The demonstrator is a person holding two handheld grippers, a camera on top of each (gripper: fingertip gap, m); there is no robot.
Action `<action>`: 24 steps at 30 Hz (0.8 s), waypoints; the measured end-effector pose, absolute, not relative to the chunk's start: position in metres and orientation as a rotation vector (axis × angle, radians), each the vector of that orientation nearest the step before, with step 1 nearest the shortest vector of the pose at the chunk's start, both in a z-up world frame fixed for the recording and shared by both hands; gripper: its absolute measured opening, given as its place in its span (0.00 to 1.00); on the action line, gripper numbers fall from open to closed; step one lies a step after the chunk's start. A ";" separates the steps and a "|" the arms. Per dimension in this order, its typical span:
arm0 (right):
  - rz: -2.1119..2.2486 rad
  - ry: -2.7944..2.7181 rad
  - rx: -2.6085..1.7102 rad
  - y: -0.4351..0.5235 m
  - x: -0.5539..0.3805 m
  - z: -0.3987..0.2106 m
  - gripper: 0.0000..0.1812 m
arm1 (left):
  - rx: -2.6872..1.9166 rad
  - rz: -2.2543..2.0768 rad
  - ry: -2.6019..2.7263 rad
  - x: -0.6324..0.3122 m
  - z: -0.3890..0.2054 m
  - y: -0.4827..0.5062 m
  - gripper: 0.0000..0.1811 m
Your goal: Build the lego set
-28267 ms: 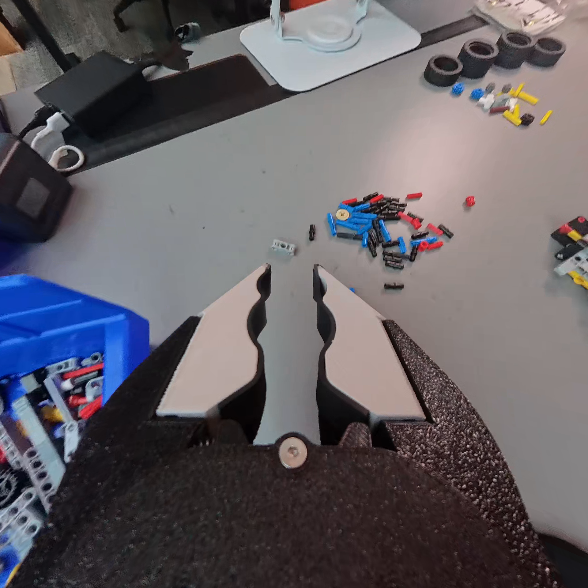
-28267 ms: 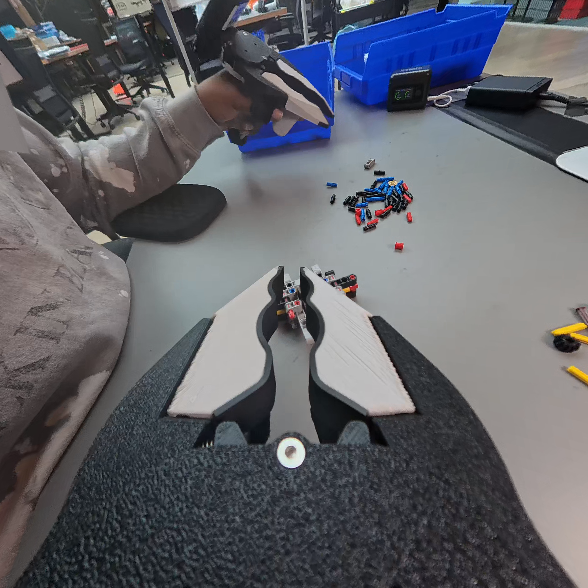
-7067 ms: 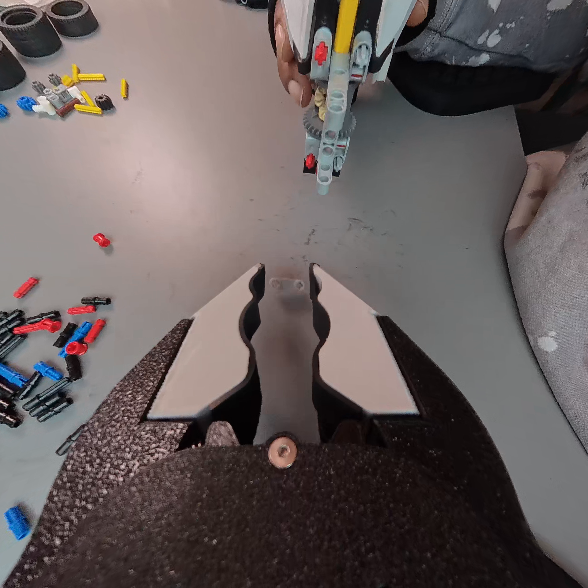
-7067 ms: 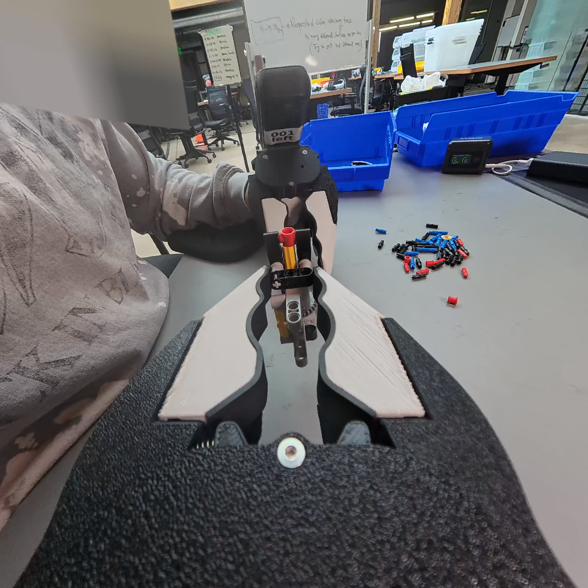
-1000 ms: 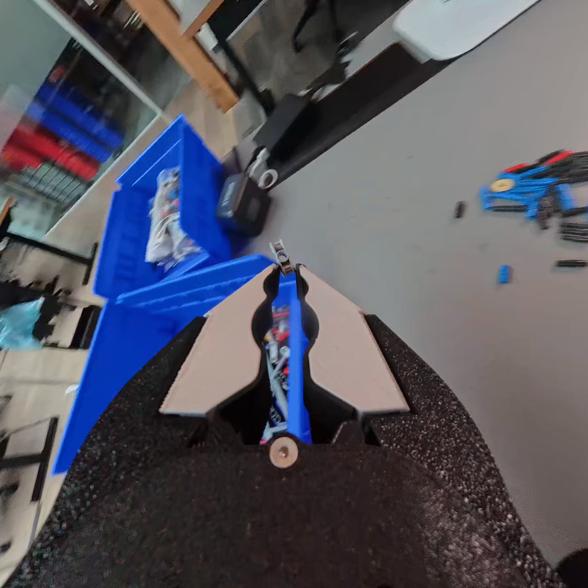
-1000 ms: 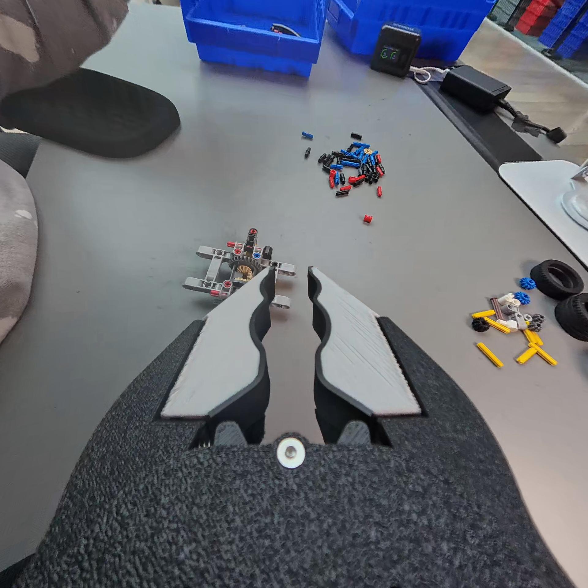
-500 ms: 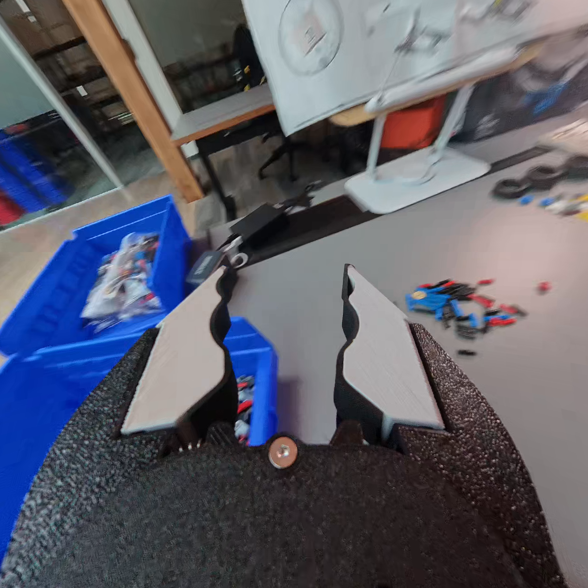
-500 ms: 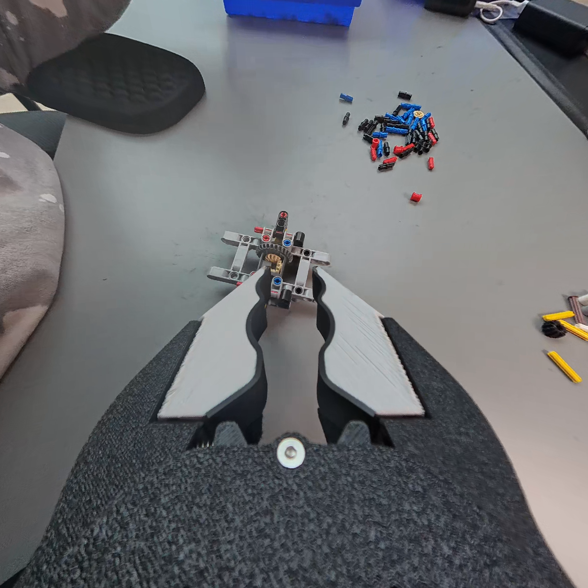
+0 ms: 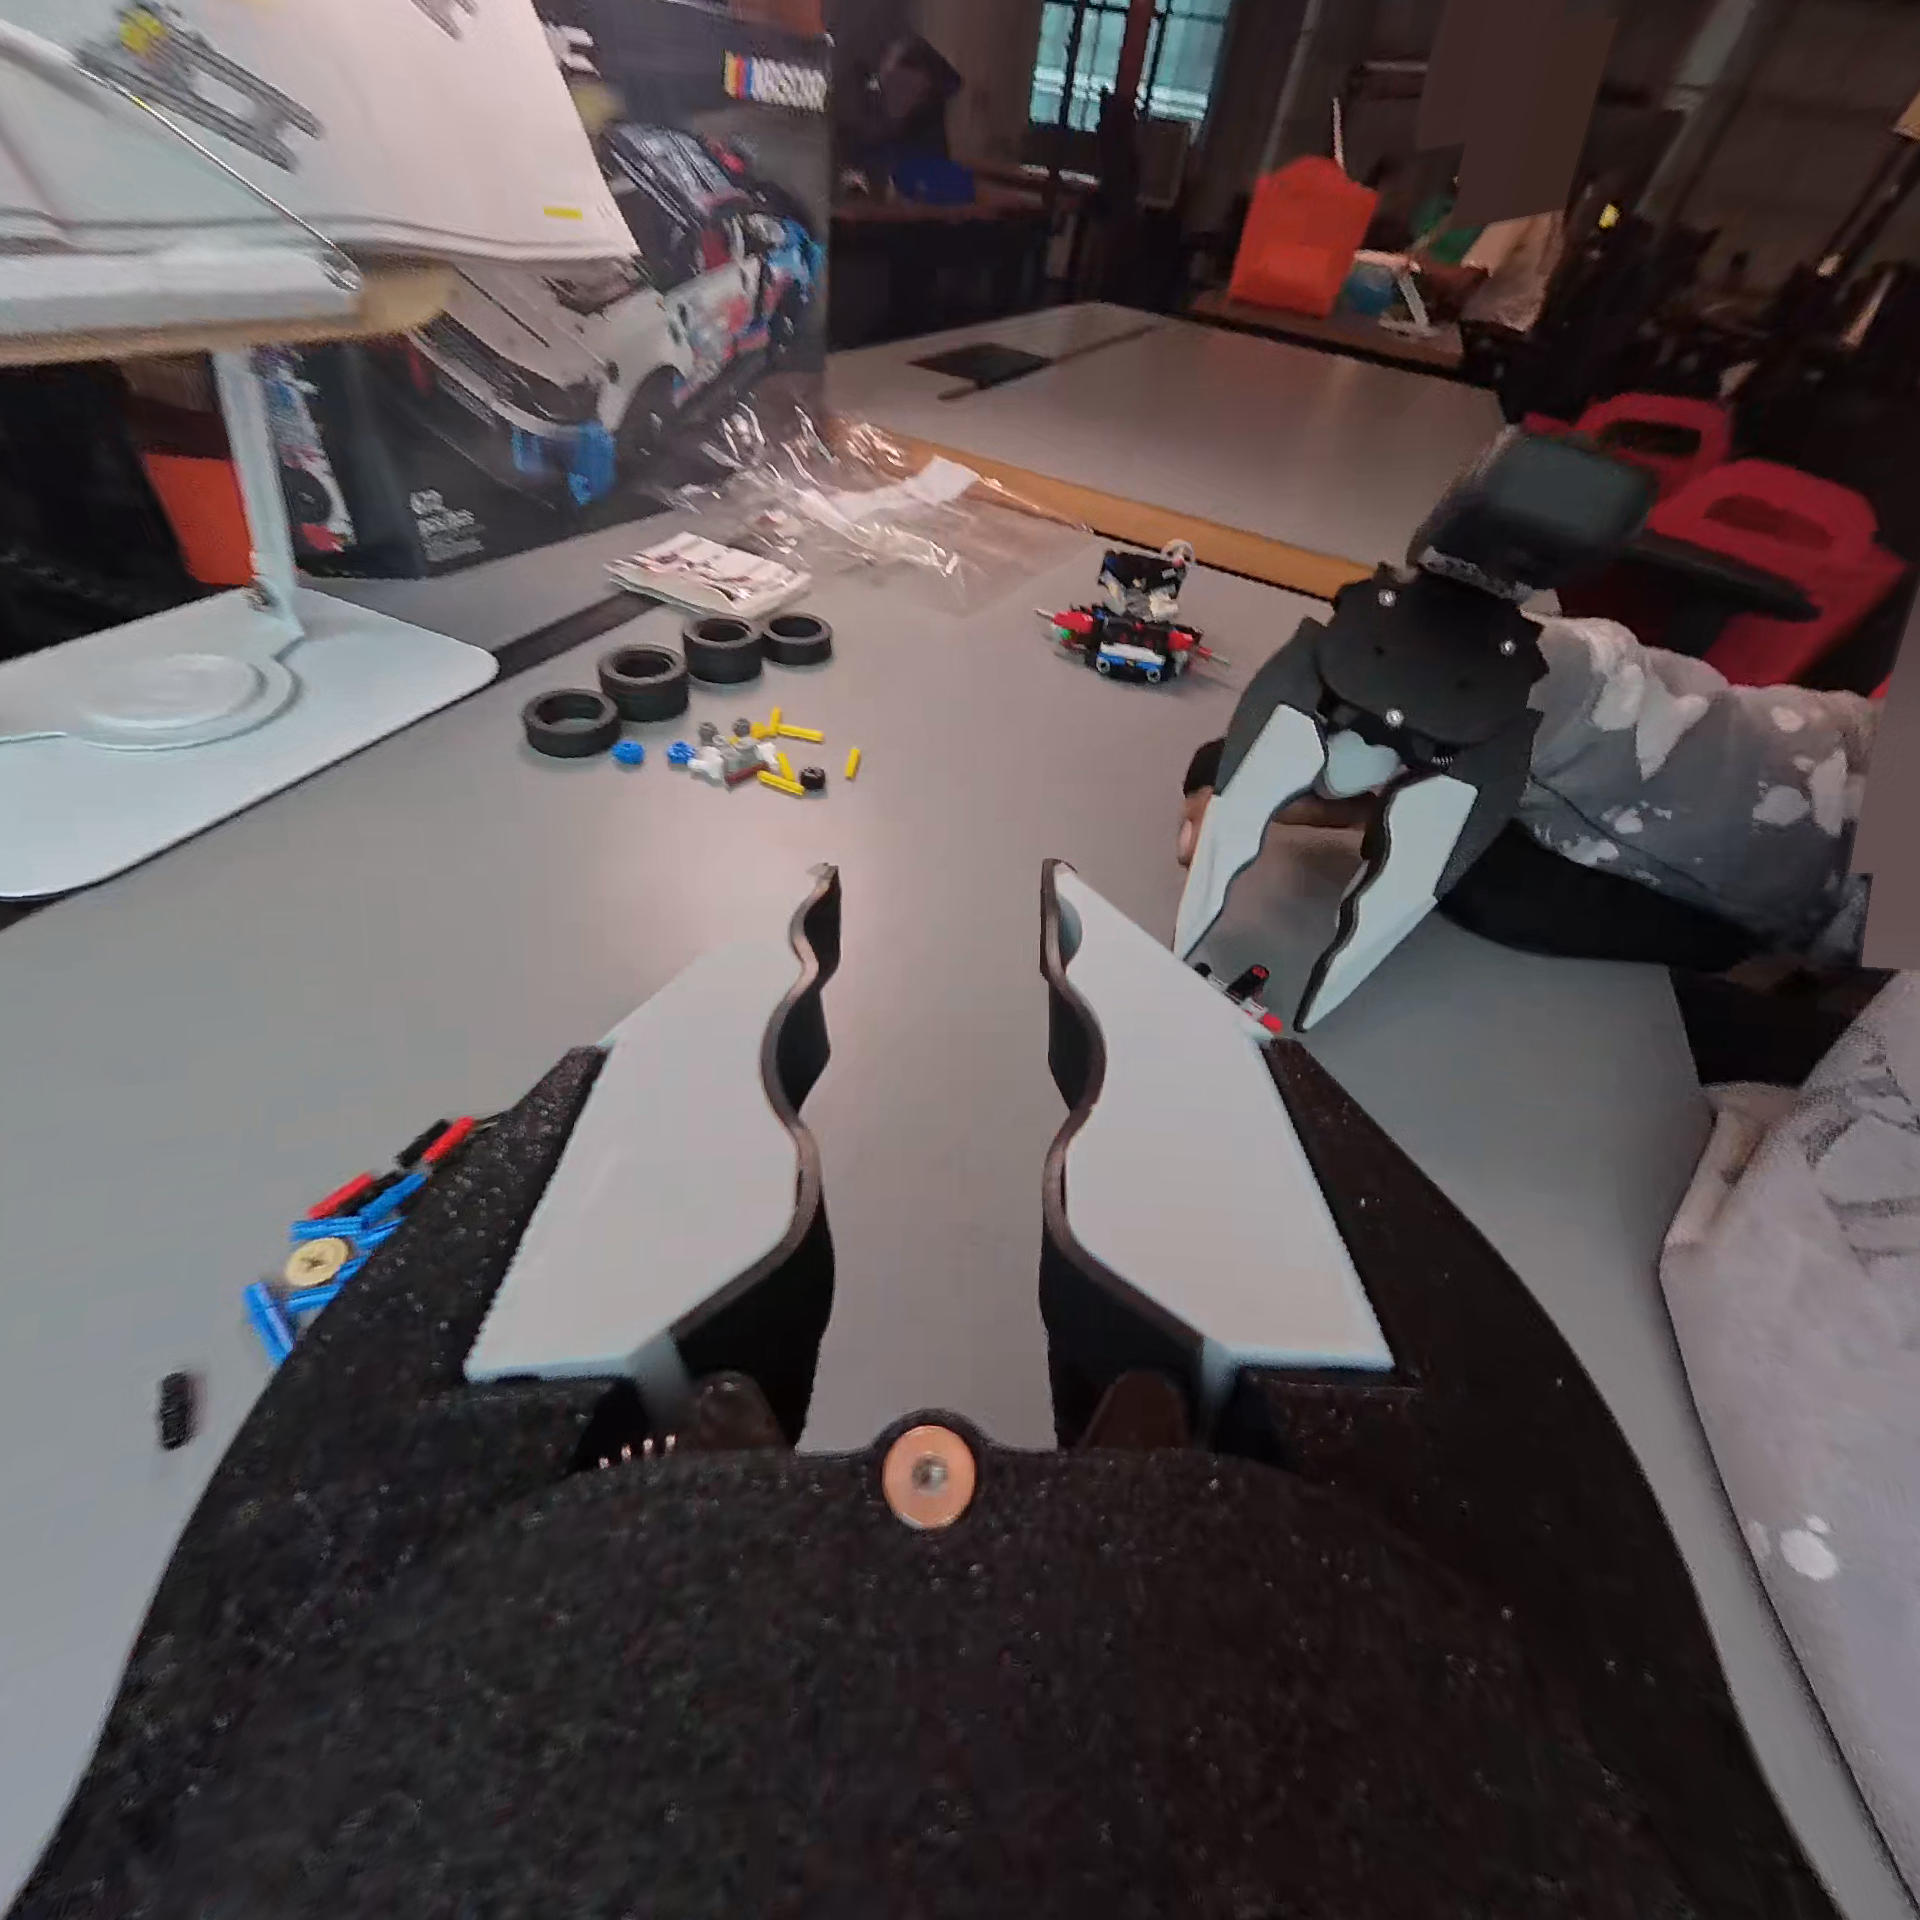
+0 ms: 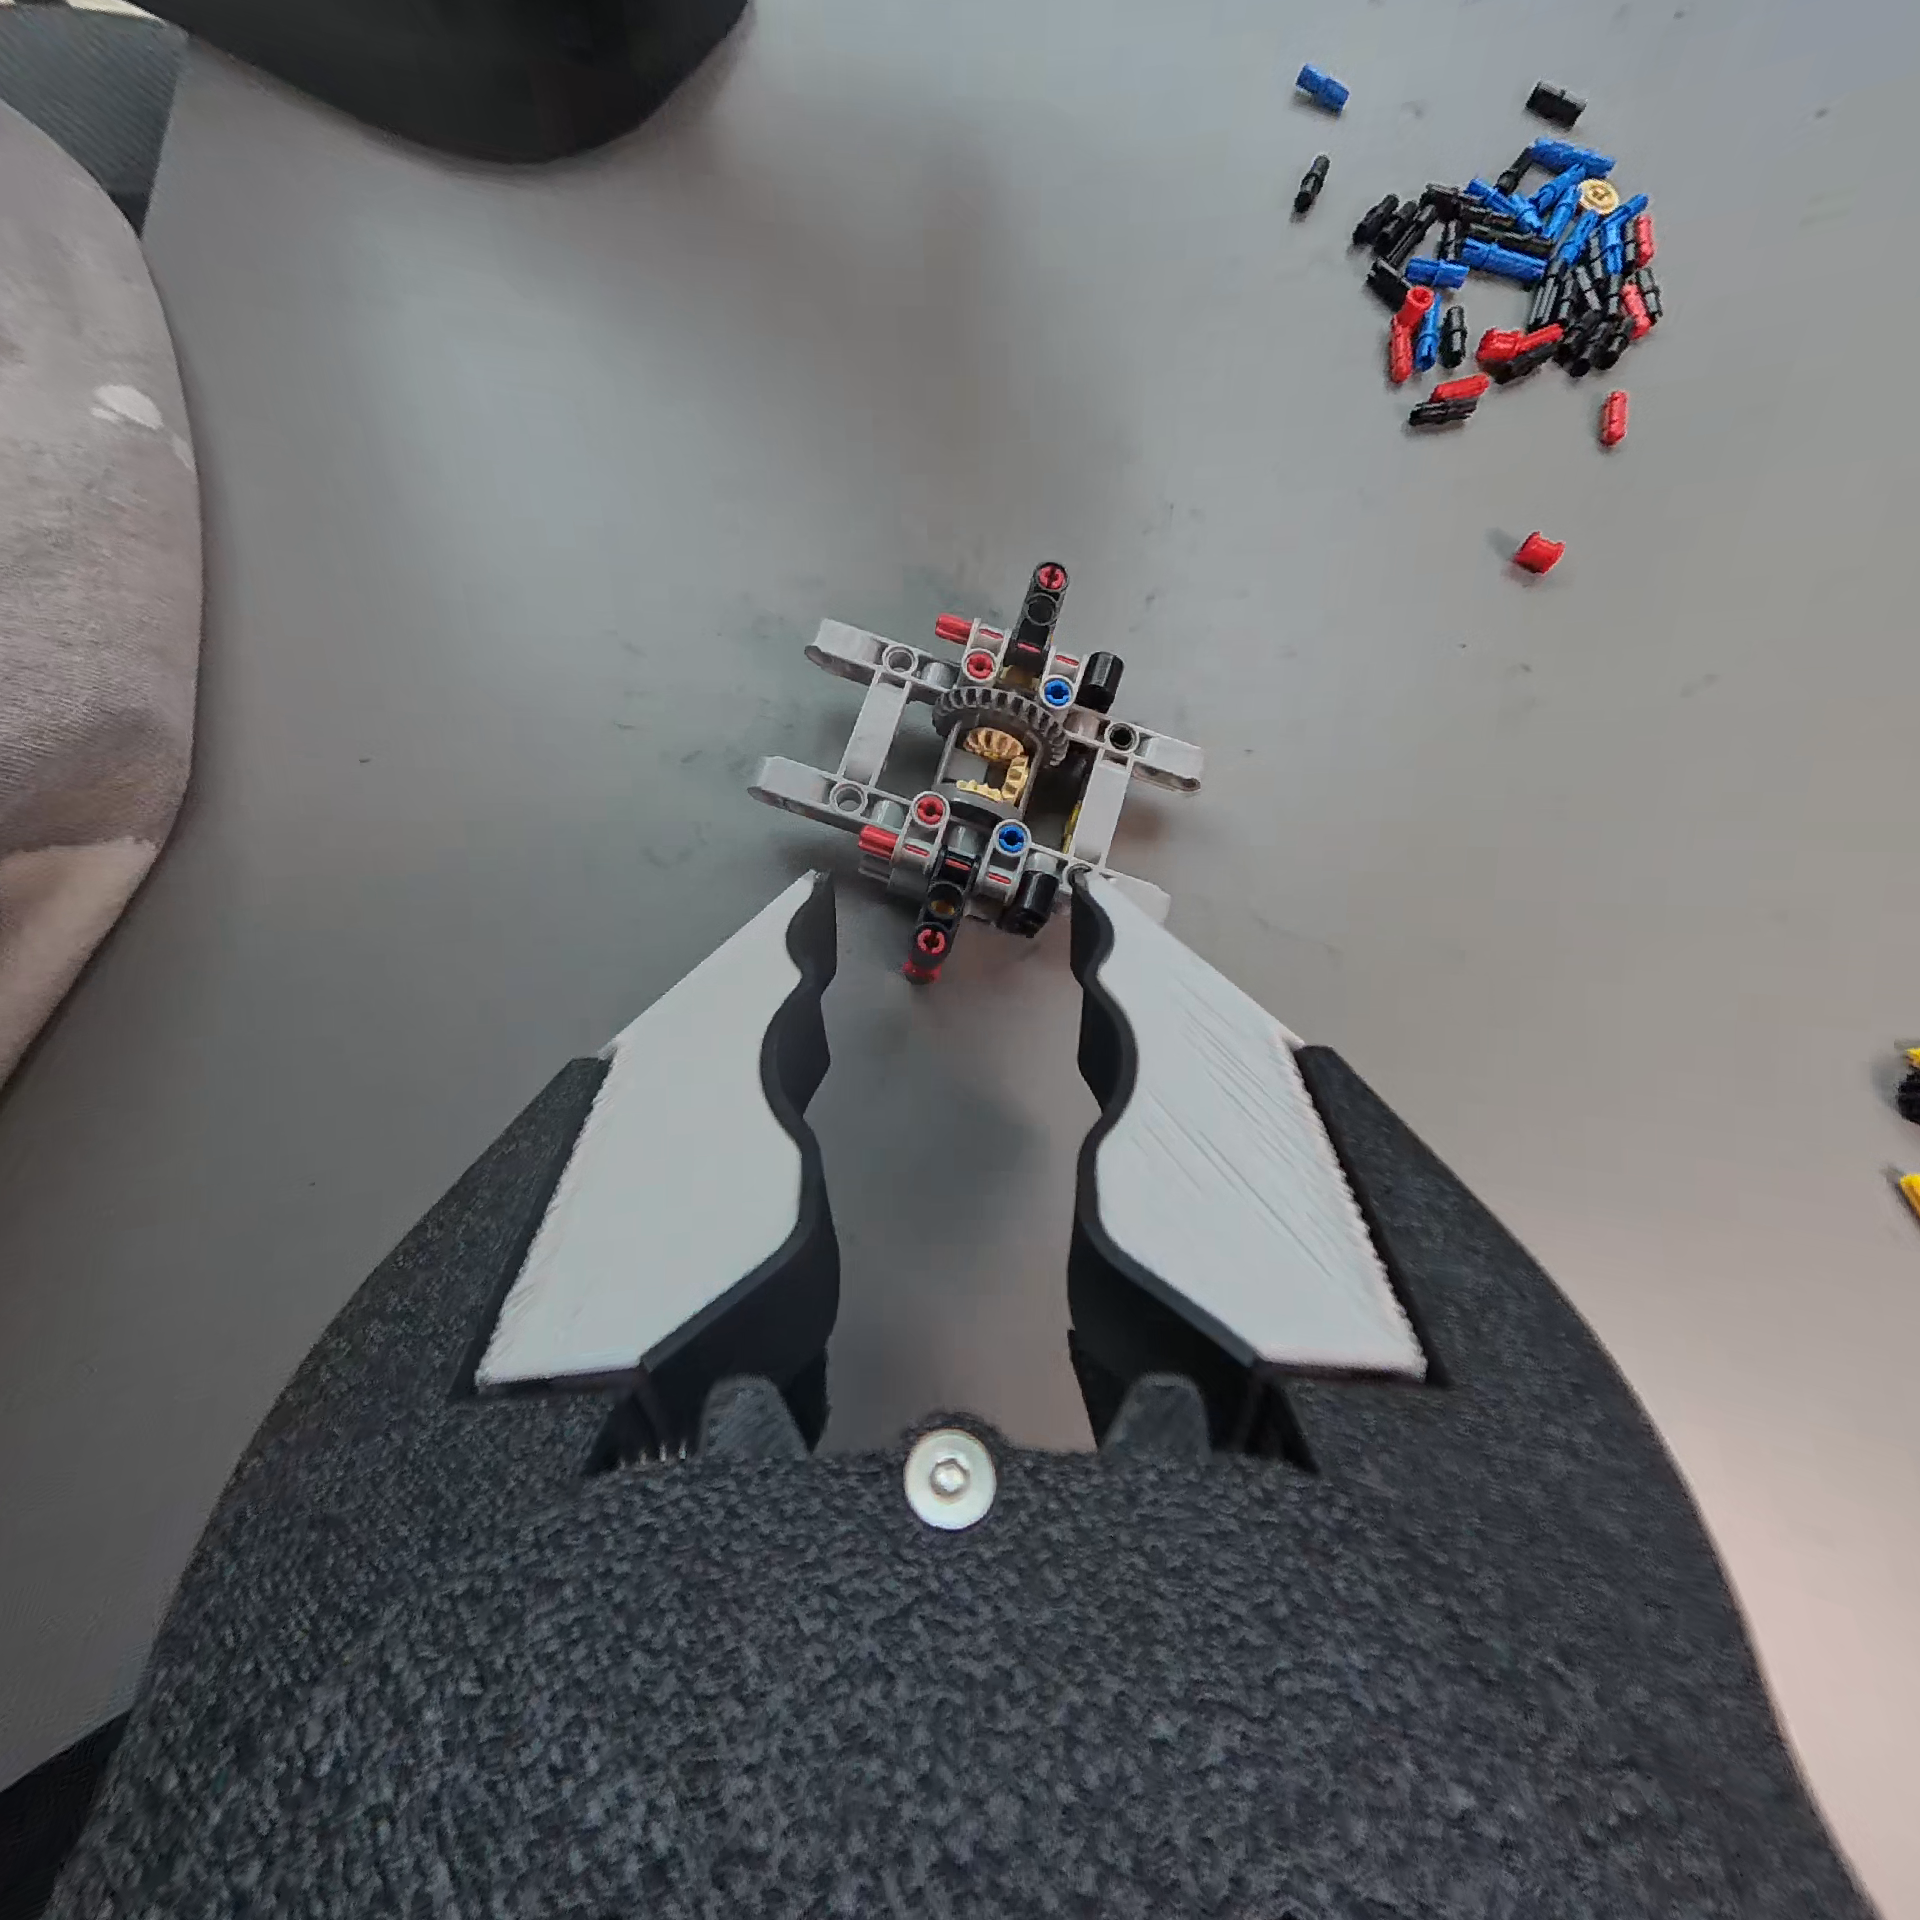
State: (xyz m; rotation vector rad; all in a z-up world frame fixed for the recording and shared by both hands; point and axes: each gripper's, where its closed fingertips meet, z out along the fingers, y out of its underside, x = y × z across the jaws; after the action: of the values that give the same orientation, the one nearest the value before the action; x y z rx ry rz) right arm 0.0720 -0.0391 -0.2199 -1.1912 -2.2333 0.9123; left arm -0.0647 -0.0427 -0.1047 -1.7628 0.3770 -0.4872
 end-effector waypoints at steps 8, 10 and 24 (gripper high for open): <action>0.880 -2.228 -1.197 -0.038 0.068 -0.224 0.26 | -2.013 -0.625 0.681 0.011 -0.180 -0.047 0.37; 0.914 -2.215 -1.226 -0.038 0.068 -0.221 0.27 | -2.043 -0.676 0.752 0.028 -0.189 -0.051 0.39; 0.989 -2.099 -1.436 -0.033 0.062 -0.217 0.23 | -2.301 -0.592 0.802 0.055 -0.233 -0.038 0.37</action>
State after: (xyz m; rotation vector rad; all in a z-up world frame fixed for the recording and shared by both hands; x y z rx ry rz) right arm 0.0619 -0.0335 -0.2173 -1.4357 -2.0993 0.9888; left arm 0.0549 -0.0385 -0.2328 -2.3006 0.8018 -0.5920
